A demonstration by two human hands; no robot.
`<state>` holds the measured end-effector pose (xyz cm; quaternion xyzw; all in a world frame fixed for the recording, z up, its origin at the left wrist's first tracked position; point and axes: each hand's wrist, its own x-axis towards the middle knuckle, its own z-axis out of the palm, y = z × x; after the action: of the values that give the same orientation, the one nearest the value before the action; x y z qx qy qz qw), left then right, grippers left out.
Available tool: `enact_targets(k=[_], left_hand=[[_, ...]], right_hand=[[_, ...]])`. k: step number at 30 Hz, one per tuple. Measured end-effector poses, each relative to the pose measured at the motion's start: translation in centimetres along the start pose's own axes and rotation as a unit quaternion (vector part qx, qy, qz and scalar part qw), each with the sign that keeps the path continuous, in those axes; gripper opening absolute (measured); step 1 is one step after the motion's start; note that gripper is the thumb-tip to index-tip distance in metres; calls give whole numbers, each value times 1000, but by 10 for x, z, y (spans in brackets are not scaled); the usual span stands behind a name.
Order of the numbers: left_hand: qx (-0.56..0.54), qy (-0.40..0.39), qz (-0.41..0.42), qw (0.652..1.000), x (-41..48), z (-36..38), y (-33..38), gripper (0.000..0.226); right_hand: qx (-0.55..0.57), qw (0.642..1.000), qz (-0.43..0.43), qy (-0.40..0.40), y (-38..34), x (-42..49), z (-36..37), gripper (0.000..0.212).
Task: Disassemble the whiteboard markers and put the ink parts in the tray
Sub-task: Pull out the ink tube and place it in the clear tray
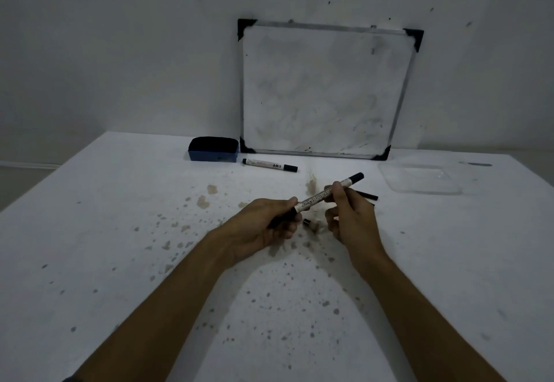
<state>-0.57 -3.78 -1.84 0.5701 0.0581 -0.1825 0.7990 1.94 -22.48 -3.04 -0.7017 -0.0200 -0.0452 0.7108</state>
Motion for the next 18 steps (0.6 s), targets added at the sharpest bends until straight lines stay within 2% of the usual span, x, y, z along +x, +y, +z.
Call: enact_targets(k=[5,7,9,11,14,18], left_hand=[[64,-4,23,998,-1,-19,5,32],[69,-4,43,997,-1,-25,7,30],[71,16,67,995,0,-28,7,27],[74,45,94,992,3,-28,4,25],[103,81,130,983,7,-22,0,22],[121,108,158,974,6,-13,-4,21]], right_hand=[[93,994,49,3,3,7,-4,32],[84,995,56,9,3,11,-8,33],[36,998,54,13,2,14,-12,31],[-79,997,9,-13,2,13,-15,30],[-280,955,-90,-34,9,9,-19,38],[-343,929,-136,-19,13,4,-19,27]])
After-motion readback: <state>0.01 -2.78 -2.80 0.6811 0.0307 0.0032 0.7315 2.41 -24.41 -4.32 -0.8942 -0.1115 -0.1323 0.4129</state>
